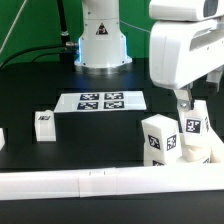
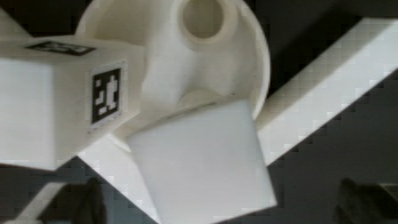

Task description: Assemble stool

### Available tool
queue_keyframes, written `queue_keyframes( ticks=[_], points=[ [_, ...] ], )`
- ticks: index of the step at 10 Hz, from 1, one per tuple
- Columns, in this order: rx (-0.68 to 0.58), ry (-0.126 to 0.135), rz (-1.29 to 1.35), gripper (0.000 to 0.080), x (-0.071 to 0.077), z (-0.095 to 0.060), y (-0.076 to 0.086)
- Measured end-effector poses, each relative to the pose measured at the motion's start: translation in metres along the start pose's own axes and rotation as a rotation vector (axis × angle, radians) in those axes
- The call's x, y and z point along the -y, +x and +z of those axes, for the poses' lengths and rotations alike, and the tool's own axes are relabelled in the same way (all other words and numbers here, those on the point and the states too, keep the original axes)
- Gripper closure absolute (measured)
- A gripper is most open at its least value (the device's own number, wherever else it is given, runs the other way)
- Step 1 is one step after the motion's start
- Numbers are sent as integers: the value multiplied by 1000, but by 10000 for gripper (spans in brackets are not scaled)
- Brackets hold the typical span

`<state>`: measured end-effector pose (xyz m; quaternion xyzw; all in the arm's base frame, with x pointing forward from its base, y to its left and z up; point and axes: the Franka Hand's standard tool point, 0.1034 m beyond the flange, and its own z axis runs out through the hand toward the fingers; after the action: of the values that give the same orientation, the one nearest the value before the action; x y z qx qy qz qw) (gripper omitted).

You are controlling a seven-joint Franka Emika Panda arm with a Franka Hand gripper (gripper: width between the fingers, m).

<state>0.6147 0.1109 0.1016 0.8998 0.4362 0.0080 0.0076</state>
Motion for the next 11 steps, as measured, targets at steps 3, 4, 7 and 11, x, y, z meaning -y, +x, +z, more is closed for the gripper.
queue_keyframes(
  ticks=[3,4,7,11],
  points=[
    [0,-33,-168,151,-2,7,2],
    [4,-28,-162,151,0,13,2],
    [7,-27,-159,151,-1,18,-1],
    [8,-27,-156,408,-2,19,-2]
  ],
)
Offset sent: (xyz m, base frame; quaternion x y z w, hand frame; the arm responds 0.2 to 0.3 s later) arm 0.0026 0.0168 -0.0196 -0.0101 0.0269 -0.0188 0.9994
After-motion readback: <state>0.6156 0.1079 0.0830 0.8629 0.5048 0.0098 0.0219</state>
